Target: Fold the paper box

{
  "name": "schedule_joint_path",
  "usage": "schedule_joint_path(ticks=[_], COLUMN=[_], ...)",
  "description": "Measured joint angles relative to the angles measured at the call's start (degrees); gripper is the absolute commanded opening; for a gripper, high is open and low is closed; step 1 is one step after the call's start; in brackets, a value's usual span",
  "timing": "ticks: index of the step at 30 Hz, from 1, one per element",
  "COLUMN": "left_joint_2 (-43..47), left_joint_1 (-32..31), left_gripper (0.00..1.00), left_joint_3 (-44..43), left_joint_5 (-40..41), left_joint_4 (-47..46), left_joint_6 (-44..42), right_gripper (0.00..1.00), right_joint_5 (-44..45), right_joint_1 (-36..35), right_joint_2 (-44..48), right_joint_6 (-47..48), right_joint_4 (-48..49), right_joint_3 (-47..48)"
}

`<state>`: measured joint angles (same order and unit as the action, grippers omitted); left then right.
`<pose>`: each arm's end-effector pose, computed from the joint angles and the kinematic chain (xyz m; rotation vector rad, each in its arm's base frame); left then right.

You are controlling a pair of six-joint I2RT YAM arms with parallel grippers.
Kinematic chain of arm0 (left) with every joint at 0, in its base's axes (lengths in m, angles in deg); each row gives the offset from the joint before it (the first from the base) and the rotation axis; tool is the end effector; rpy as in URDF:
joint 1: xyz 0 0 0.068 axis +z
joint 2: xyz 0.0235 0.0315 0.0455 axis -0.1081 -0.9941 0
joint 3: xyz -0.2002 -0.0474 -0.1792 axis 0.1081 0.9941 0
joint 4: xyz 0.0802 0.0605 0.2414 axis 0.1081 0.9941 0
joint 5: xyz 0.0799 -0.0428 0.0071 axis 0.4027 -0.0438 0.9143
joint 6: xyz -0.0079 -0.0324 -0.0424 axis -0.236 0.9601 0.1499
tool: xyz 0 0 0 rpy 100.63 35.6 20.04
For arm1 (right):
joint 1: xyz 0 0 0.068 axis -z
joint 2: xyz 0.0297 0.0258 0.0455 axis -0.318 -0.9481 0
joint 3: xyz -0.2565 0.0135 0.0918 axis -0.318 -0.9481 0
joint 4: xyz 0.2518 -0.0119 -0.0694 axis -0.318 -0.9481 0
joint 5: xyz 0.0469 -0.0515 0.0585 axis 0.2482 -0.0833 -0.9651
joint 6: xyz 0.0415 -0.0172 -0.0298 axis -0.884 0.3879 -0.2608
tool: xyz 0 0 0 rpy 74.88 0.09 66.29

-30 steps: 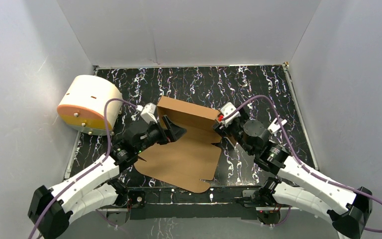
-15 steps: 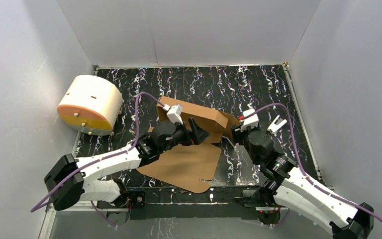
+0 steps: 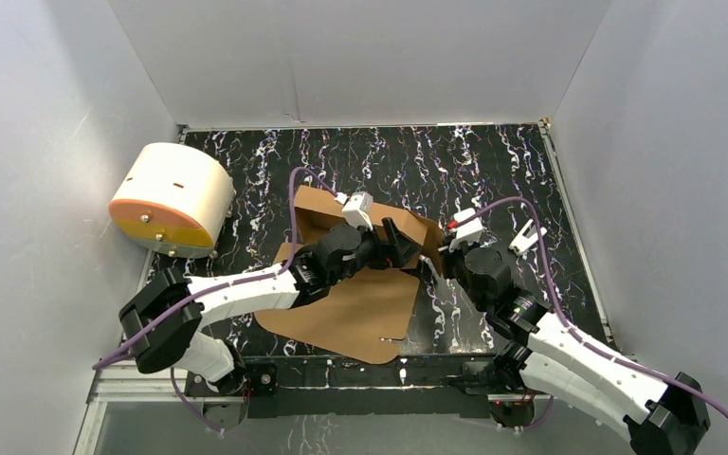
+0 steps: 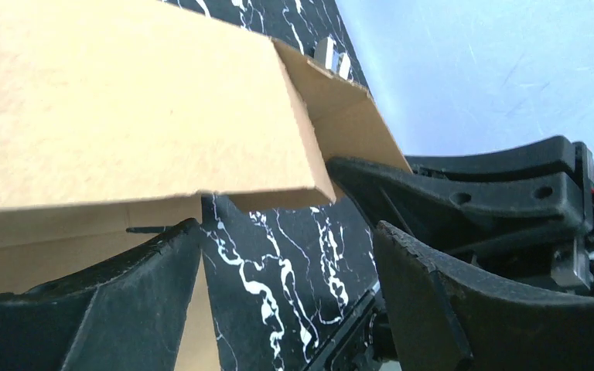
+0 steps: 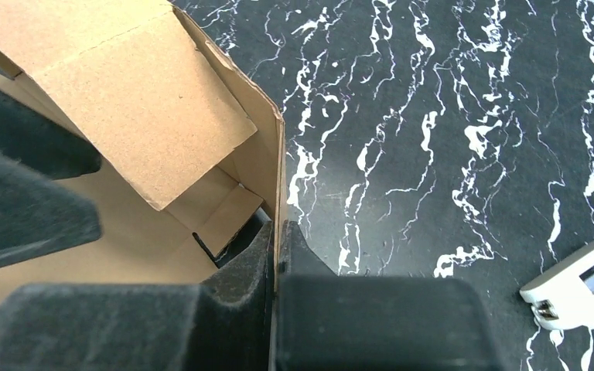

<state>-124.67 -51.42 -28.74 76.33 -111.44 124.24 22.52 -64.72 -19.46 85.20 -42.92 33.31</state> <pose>0.1774 -0.2705 0.2613 0.0449 1.8810 -1.2115 0.1308 0.1126 0.2479 -0.3282 1.7590 0.1860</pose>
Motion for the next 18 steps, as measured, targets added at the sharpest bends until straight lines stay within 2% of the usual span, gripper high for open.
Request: schedule_joint_path(ticks=[5, 11, 16, 18], left_joint_2=[-2.86, -5.97, -6.95, -7.37], left_joint_1=[-0.09, -0.33, -0.57, -0.87], left_gripper=[0.72, 0.45, 0.32, 0.3], left_joint_3=[-0.55, -1.36, -2.1, -2.25], left_joint_5=[2.84, 8.11, 12.83, 14.23], left_joint_4=[-3.78, -6.08, -6.14, -6.12], left_joint_6=[-0.46, -2.8, -7.98, -10.25], right_gripper=[0.01, 0.01, 0.01, 0.01], right_joint_5=[-1.9, -3.13, -4.0, -4.39], right_joint_1=[0.04, 0.04, 0.04, 0.04], right_joint_2=[-0.94, -1.73, -2.45, -2.67], right_joint_6=[-0.07, -0.48, -0.96, -1.03], right_joint_4=[2.51, 4.37, 5.73, 6.38], right_joint_3=[-0.55, -1.27, -1.38, -1.62])
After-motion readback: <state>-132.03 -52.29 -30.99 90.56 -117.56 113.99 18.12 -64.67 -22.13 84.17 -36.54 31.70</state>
